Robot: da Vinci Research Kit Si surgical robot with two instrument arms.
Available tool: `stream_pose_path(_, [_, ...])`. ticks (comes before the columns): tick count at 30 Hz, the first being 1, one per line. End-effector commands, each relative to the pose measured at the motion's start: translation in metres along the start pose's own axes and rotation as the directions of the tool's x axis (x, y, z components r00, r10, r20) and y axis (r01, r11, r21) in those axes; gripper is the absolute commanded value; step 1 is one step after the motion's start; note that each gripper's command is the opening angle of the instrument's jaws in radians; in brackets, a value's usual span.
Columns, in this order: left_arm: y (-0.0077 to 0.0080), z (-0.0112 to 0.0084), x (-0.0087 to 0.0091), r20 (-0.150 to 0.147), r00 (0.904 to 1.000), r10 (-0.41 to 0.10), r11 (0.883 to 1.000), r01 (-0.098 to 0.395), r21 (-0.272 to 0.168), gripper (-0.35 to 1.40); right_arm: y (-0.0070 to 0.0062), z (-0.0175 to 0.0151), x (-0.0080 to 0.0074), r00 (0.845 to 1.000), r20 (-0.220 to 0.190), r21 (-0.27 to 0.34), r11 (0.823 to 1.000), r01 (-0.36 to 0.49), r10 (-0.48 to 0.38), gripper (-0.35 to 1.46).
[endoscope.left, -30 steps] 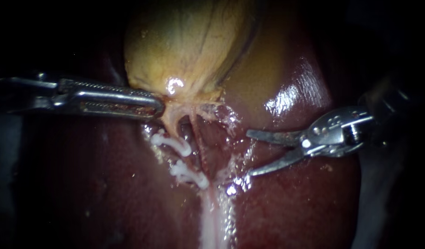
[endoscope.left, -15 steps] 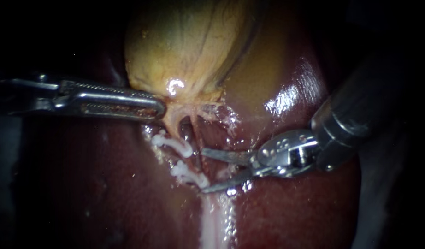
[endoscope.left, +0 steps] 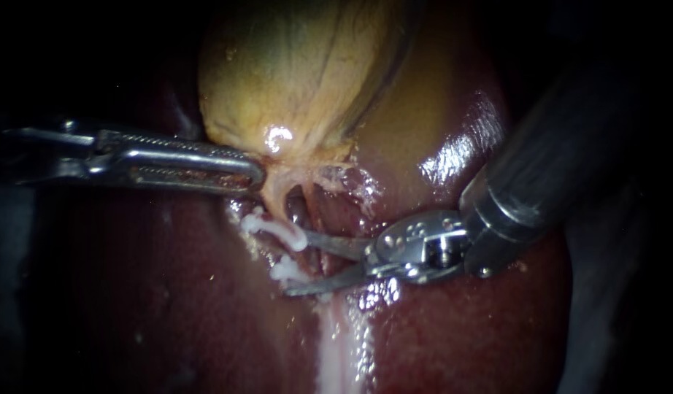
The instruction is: Go to the cutting position left tube
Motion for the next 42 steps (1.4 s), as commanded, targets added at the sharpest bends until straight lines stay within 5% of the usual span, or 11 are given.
stream_pose_path(1, [0.0, 0.0, 0.0, 0.0, 1.0, 0.0, 1.0, 0.0, 0.0, -0.35, 0.0001, 0.0001, 0.0, 1.0, 0.0, 0.007, 1.0, -0.008, 0.008, 1.43])
stream_pose_path(14, [0.0001, 0.0003, 0.0, -0.002, 1.0, 0.0, 1.0, 0.0, 0.005, -0.35, 0.0008, 0.0021, 0.0009, 0.996, 0.021, 0.155, 0.984, -0.09, 0.088, 1.41])
stream_pose_path(24, [0.0002, 0.0007, 0.0, -0.001, 1.0, 0.0, 1.0, 0.0, 0.002, -0.35, 0.001, 0.0044, -0.0008, 0.993, 0.058, 0.226, 0.968, -0.112, 0.102, 1.36])
stream_pose_path(42, [0.0002, 0.0009, 0.0, -0.001, 1.0, 0.0, 1.0, 0.0, 0.003, -0.35, 0.0014, 0.0063, 0.0003, 0.994, 0.026, 0.259, 0.96, -0.105, 0.102, 1.23])
